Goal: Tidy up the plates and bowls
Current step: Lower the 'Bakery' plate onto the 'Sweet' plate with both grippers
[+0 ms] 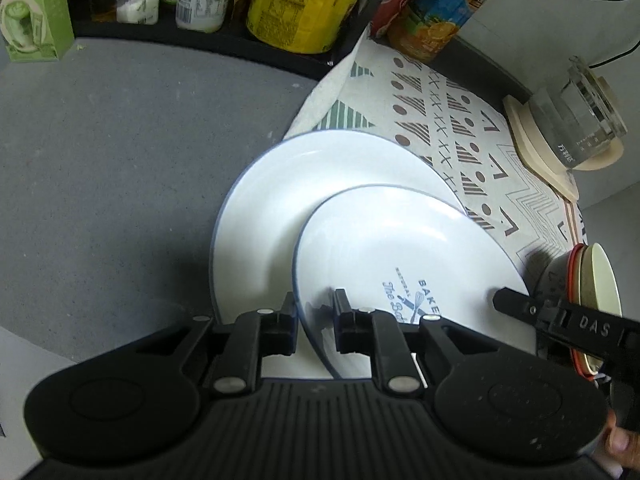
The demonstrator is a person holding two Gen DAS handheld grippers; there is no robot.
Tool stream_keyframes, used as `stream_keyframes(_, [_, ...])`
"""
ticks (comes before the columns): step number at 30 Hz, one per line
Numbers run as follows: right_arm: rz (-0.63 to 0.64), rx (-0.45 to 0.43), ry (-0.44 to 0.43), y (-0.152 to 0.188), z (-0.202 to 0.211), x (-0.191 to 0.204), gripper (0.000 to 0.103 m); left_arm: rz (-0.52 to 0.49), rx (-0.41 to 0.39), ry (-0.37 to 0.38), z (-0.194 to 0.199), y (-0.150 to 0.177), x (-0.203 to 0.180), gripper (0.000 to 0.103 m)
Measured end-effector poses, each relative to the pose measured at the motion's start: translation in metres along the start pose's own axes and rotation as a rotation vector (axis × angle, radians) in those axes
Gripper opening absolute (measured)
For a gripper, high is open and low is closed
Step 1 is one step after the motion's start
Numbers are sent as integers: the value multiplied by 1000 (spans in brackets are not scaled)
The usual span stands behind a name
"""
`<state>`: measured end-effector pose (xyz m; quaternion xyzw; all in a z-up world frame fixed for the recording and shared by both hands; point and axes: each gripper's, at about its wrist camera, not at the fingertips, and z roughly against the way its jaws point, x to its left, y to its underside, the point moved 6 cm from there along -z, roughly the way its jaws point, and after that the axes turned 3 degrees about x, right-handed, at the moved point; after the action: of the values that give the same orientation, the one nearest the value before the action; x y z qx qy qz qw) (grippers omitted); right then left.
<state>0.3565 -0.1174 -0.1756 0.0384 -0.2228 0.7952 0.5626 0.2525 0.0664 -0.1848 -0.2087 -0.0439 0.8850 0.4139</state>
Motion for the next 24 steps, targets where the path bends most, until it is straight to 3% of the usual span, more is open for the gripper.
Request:
stream_keyframes(4, [5,-9,15,0,-2,1,7,-4,32,-12,-4,1,3,15])
stream_keyframes(12, [2,-8,8,-5,-10,1,8,-27,-2,-29,13,-10,11,16])
stream_keyframes(15, [5,2,13,-4,-15,4,9,-20,-5,-43,22,-14,17,31])
stream_keyframes(17, [9,14,22,-4,-19,6,10,-26,-15,-41,28,-16,18,52])
stream_keyframes(20, [13,17,37,-4,-25,9,13,-20,-54,-85,30,-19,26,57])
stream_keyframes(24, [14,33,42,-4,-32,9,16,-6,-25,-96,16,-20,33,57])
